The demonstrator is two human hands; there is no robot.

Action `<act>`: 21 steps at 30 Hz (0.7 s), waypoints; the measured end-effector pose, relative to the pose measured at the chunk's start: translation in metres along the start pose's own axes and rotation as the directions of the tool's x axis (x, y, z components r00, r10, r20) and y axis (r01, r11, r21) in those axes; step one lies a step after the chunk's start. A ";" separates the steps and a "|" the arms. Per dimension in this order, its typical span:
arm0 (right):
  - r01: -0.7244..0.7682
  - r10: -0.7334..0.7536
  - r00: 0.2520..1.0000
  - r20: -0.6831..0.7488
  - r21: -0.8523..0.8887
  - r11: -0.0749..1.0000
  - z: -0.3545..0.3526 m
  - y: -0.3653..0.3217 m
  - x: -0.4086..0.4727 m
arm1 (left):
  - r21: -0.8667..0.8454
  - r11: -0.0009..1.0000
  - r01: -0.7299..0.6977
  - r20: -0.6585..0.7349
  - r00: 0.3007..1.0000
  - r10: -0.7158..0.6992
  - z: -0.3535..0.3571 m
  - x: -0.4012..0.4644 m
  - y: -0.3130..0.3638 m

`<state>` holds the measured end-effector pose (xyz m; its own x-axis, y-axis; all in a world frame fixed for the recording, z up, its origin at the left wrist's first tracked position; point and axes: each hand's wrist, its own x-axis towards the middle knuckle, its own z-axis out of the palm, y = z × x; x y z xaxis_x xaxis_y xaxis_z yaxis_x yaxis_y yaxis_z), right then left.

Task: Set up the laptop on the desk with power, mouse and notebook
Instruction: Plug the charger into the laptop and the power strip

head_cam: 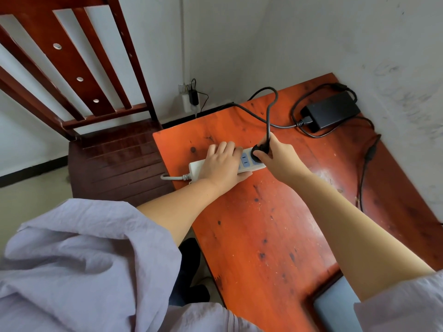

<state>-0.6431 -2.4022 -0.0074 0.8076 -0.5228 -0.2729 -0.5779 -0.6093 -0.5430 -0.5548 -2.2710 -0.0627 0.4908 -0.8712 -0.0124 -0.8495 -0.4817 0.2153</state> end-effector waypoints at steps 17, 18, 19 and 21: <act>0.032 -0.022 0.995 0.099 -0.096 0.995 -0.006 0.001 0.003 | 0.002 1.000 -0.017 -0.018 1.000 0.017 0.003 0.000 0.000; 0.020 -0.013 0.996 0.091 -0.081 0.997 -0.006 0.002 0.004 | 0.002 1.000 -0.016 -0.020 1.000 0.016 0.004 0.000 0.000; 0.010 -0.005 0.997 0.079 -0.061 0.998 -0.005 0.003 0.004 | 0.002 1.000 -0.016 -0.023 1.000 0.016 0.004 0.000 -0.001; -0.011 0.012 0.999 0.044 -0.021 1.000 -0.001 0.004 0.001 | -0.001 1.000 -0.014 -0.031 0.999 0.014 0.005 0.000 -0.001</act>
<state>-0.6445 -2.4059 -0.0095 0.8053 -0.5029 -0.3140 -0.5888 -0.6162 -0.5231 -0.5550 -2.2711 -0.0678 0.4845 -0.8745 0.0210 -0.8562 -0.4691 0.2166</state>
